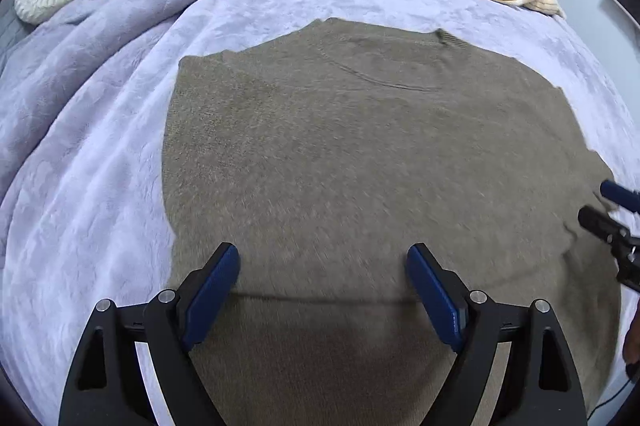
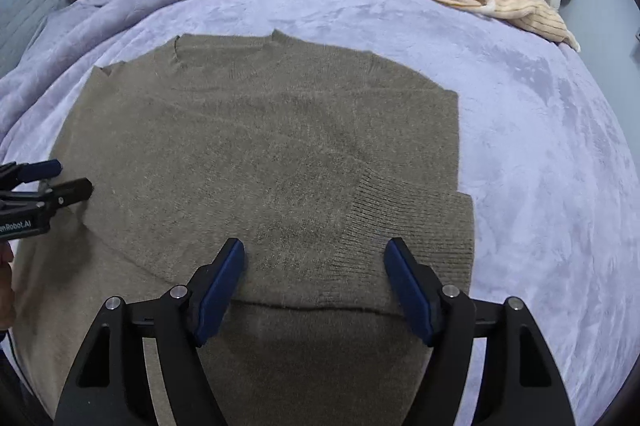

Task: Fold small clothes
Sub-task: 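Fold the hem up toward the collar with the right gripper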

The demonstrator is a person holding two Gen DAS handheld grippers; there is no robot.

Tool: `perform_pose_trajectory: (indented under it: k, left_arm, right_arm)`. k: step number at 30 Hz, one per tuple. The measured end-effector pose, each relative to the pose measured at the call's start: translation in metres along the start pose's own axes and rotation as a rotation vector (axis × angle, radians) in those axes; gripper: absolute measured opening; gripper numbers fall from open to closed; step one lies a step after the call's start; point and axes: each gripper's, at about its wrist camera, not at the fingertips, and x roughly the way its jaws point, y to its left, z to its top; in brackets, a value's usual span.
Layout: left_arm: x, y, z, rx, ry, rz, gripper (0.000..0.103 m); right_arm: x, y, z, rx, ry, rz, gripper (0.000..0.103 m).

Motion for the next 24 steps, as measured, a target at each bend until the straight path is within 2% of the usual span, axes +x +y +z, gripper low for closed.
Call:
perform_pose_trajectory:
  k: [3,6,8,16,24]
  left_arm:
    - [0.0,-0.005,-0.019,0.031,0.018,0.002,0.087]
    - [0.009,-0.004,-0.037,0.019,0.057,0.008,0.087]
    - [0.005,-0.003,-0.047,0.016,0.043,0.007,0.087]
    - [-0.012,-0.004,-0.082,0.036,0.051,0.028,0.087]
    - [-0.057,0.0,-0.145,0.099,0.038,0.02,0.087]
  right_arm:
    - [-0.017,0.003,-0.014,0.022,-0.022,0.002,0.077]
    - [-0.011,0.012,-0.033,0.018,0.021,0.008,0.077]
    - [-0.001,0.019,-0.046,0.015,0.066,-0.016,0.076]
    - [-0.016,0.036,-0.075,-0.007,0.051,-0.058,0.079]
    - [-0.049,0.04,-0.13,-0.077,0.03,-0.065,0.082]
